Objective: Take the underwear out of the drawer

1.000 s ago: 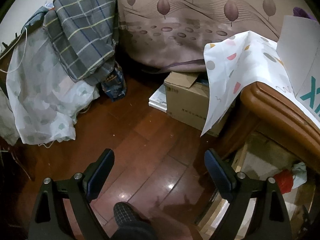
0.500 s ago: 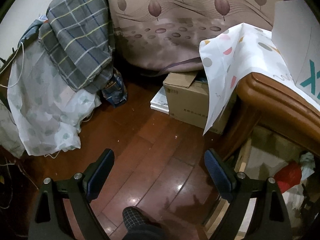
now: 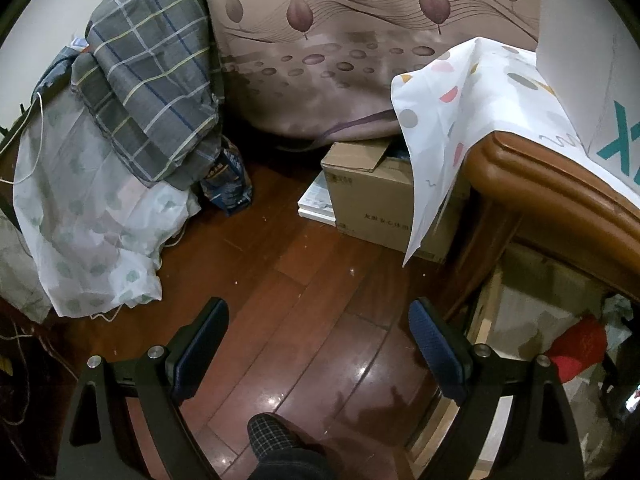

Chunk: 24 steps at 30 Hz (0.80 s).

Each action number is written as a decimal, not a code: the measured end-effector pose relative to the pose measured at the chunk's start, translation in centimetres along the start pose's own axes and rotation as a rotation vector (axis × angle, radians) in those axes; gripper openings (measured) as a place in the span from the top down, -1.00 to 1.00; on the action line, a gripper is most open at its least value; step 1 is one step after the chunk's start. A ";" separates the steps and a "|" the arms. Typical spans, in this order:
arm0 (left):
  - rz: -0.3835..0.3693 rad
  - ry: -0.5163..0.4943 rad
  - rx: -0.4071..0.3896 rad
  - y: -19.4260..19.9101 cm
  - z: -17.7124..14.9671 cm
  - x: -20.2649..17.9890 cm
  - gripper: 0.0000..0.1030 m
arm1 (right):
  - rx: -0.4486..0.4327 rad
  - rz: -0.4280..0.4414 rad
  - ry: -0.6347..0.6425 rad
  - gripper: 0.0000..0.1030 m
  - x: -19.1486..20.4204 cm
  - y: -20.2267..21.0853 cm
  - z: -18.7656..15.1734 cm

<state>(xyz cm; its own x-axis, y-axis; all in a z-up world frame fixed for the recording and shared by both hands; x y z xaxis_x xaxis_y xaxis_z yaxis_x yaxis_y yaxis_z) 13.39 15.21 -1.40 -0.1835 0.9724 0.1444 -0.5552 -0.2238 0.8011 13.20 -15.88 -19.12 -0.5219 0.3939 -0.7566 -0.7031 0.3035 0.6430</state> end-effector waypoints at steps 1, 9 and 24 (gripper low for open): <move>0.002 0.000 0.000 0.0 0.0 -0.1 -0.74 | 0.000 0.008 0.004 0.04 0.1 -0.2 0.1; -0.001 -0.008 -0.002 0.0 0.0 -0.1 -0.74 | 0.032 0.092 -0.066 0.37 -0.5 -0.3 0.4; -0.023 0.025 0.010 0.1 0.1 0.6 -0.74 | -0.011 0.200 -0.125 -0.13 -1.0 4.5 -0.3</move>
Point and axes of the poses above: each gripper's, at about its wrist camera, not at the fingertips, and y roughly against the way its jaws point, x to its left, z to its top, the point moved 4 cm from there along -y, roughly the way its jaws point, and after that the axes turned 4 degrees about -z, right-handed, at the moved point
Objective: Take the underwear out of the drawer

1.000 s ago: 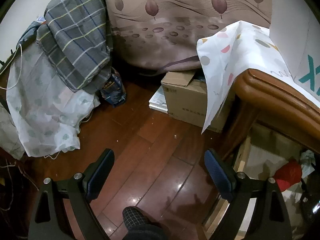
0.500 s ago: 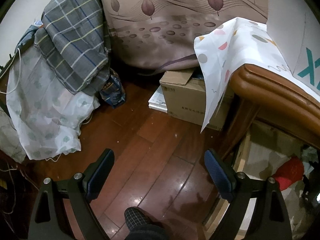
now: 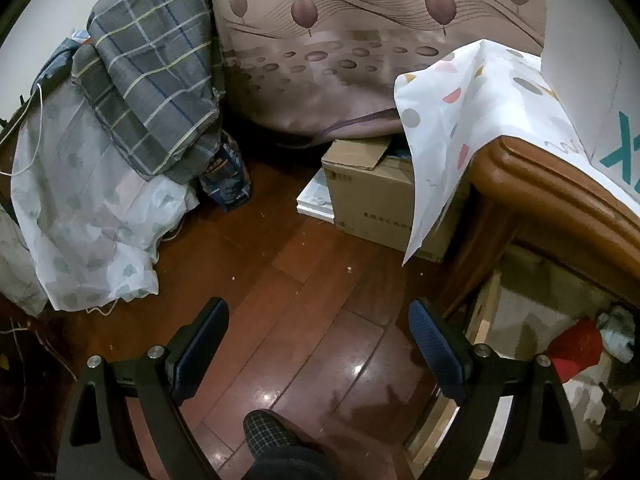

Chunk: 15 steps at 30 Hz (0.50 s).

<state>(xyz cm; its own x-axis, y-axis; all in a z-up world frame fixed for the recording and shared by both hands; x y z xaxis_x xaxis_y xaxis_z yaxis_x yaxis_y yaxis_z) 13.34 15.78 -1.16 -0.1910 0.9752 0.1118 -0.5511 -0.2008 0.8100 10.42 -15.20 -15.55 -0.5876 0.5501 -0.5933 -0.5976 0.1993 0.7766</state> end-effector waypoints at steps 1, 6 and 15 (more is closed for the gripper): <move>-0.002 -0.002 -0.002 0.0 0.0 0.0 -0.74 | -0.015 -0.039 0.029 -0.20 0.2 0.3 0.0; 0.000 -0.010 0.002 0.0 0.0 0.1 -0.74 | -0.014 -0.159 0.082 -0.20 1.2 0.3 -0.8; -0.001 -0.014 0.010 -0.2 0.1 -0.3 -0.74 | -0.011 -0.222 0.139 -0.25 1.0 0.1 -1.6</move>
Point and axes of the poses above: each gripper's, at about its wrist camera, not at the fingertips, and y roughly against the way its jaws point, x to its left, z to its top, the point moved 4 cm from there along -y, roughly the way its jaws point, and after that the axes turned 4 degrees about -z, right-handed, at the moved point
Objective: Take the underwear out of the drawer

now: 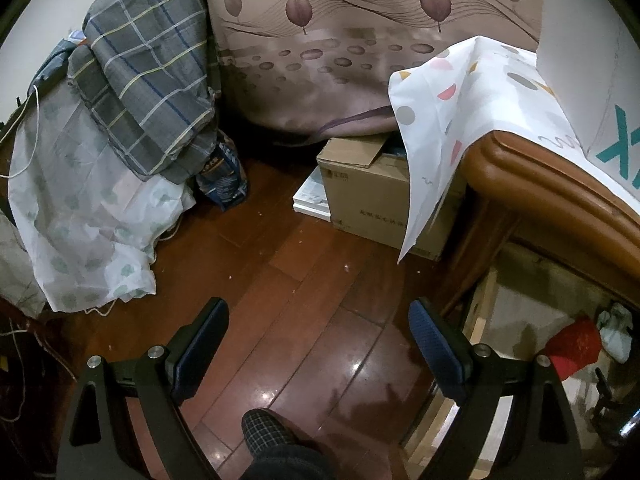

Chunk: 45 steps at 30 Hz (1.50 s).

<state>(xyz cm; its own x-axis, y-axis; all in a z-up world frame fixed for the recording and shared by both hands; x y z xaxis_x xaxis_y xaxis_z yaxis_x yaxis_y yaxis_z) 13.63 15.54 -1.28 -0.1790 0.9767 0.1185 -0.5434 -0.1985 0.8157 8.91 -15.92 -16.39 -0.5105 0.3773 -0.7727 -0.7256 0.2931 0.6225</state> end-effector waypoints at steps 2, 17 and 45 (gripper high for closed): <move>0.003 -0.009 0.000 -0.1 0.0 -0.4 -0.74 | 0.017 -0.019 0.017 -0.24 0.3 -0.3 -0.2; 0.002 -0.020 0.000 -0.2 -0.1 -1.0 -0.74 | 0.108 0.031 -0.183 -0.17 -1.5 -2.5 -1.9; -0.010 -0.017 0.001 -0.1 0.1 -1.9 -0.74 | 0.038 0.331 -0.243 -0.36 -0.3 3.0 -2.6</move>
Point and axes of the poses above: each gripper's, at about its wrist camera, not at the fingertips, and y roughly against the way its jaws point, x to its left, z to its top, the point moved 4 cm from there along -y, roughly the way its jaws point, and after that the axes turned 4 degrees about -z, right-handed, at the moved point
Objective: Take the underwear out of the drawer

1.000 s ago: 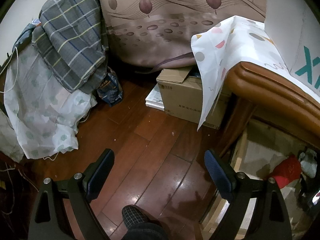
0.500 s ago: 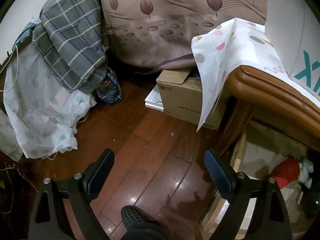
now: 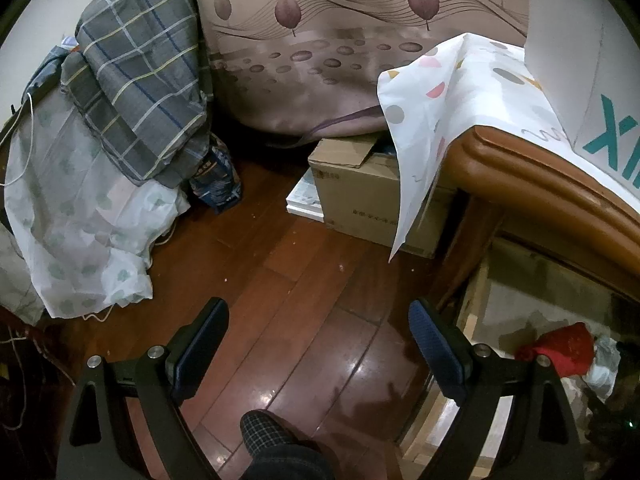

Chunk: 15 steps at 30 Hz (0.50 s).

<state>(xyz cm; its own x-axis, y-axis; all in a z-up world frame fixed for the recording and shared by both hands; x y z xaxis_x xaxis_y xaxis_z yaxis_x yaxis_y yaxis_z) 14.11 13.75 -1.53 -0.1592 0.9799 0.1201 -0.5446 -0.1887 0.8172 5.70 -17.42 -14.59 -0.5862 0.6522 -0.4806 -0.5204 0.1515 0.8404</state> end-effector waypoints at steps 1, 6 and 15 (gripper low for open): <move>-0.001 -0.004 0.000 0.0 0.0 -0.2 -0.74 | 0.012 0.013 -0.001 -0.36 -0.4 -0.5 0.2; -0.010 -0.002 -0.002 0.0 -0.1 0.0 -0.74 | 0.023 0.052 -0.026 -0.36 -0.9 -3.3 1.3; -0.010 -0.013 0.004 -0.1 -0.3 -0.3 -0.74 | 0.012 0.103 -0.094 -0.37 -1.6 -3.6 0.9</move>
<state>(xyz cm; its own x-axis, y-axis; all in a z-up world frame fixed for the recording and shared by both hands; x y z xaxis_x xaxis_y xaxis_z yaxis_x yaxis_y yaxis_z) 13.99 13.47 -1.78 -0.1428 0.9826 0.1189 -0.5430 -0.1782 0.8206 9.07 -18.31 -16.62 -0.5747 0.7315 -0.3669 -0.4529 0.0891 0.8871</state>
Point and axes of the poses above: each gripper's, at about its wrist camera, not at the fingertips, and y roughly against the way its jaws point, x to its left, z to its top, the point moved 4 cm from there along -y, roughly the way its jaws point, and after that the axes turned 4 degrees about -z, right-handed, at the moved point
